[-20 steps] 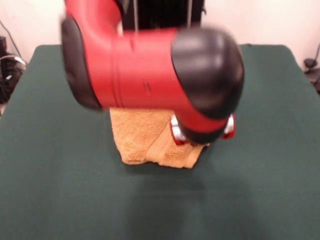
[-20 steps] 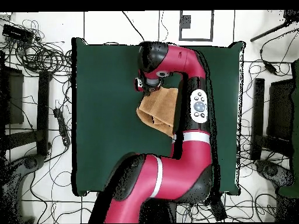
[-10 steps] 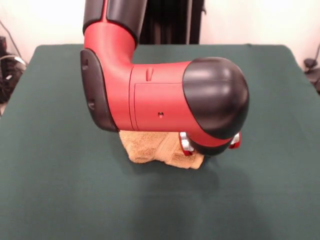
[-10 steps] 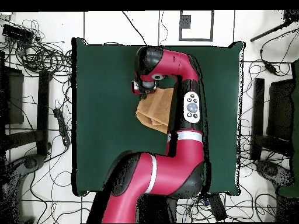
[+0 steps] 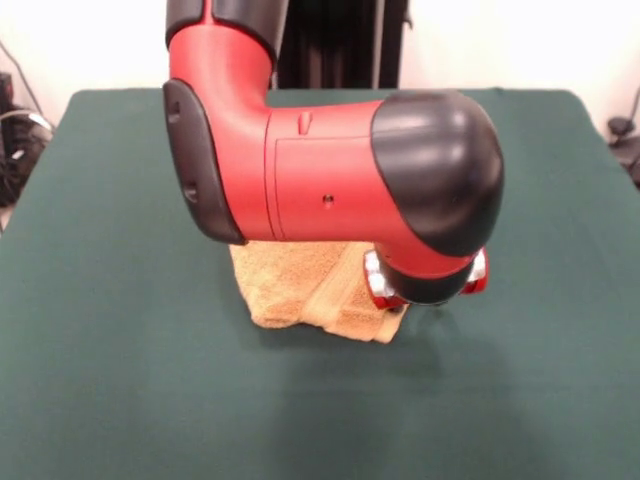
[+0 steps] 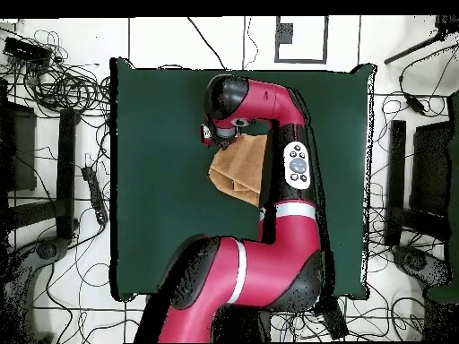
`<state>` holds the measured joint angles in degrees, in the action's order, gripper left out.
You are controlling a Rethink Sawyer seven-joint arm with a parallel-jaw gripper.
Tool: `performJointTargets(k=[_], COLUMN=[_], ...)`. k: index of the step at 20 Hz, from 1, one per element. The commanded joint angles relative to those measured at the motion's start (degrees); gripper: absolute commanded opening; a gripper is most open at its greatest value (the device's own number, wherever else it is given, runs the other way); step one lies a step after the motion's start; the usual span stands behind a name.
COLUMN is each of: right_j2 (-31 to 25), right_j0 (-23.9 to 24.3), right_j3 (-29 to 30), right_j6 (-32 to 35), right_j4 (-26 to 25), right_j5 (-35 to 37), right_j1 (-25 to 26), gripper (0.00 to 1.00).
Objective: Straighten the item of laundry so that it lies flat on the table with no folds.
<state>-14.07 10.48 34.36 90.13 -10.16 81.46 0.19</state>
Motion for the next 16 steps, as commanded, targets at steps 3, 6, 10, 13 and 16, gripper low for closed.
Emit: performJointTargets(k=[3,6,10,13,16], right_j2=[-0.9,-0.8,-0.7,-0.6,-0.1], right_j0=[-0.2,-0.4,-0.5,-0.5,-0.7], right_j3=[12.2,11.5,11.5,11.6,11.6], right_j6=[7.0,5.7,3.8,3.4,2.8], right_j4=[-0.1,-0.6,-1.0,-1.2,-2.0], right_j5=[-14.4,-14.7,-13.7,-13.8,-14.3], right_j1=[1.4,1.8,1.4,1.2,0.9], gripper=[1.00,1.00,1.00,1.00,1.00])
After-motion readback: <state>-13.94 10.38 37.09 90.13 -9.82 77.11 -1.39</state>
